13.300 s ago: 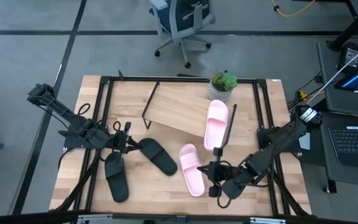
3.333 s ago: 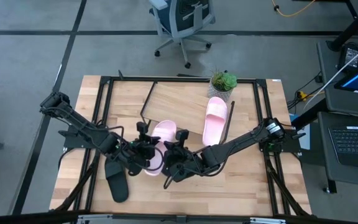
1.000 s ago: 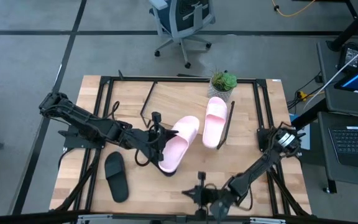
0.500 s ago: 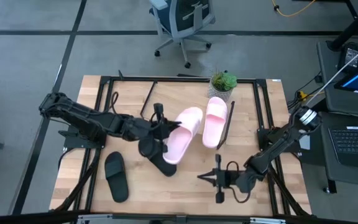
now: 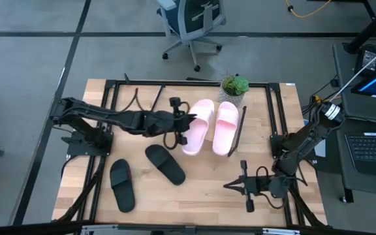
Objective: Pick and place slides into the shelf
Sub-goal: Put the pink slide on the shelf
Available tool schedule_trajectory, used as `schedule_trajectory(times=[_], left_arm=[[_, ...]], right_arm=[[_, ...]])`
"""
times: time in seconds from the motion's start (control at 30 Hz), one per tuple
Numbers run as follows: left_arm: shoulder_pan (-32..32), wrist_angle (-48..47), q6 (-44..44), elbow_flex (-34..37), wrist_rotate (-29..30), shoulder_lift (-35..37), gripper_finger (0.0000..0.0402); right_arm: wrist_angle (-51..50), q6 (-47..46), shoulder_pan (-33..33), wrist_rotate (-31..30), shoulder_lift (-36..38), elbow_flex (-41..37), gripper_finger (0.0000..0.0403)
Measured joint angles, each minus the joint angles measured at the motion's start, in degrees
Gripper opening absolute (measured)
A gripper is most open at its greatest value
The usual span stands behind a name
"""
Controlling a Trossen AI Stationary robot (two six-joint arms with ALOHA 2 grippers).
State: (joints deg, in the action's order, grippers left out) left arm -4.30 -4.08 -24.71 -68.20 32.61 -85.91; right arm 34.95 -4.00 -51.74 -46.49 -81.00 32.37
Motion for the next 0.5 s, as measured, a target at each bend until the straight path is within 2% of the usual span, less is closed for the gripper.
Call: schedule_trajectory(times=[0.3,0.5], left_arm=[[2.17,-2.43,-1.47,-10.88,0.31,-7.66,0.0002],[2.17,-5.81,-4.63,-14.81,7.37,-12.51,0.0002]], right_arm=[[-0.07,4.28,-0.27,-0.02,0.81,-0.03,0.0008],[-0.12,4.23,-0.92,0.02,1.72,-0.03,0.0009]])
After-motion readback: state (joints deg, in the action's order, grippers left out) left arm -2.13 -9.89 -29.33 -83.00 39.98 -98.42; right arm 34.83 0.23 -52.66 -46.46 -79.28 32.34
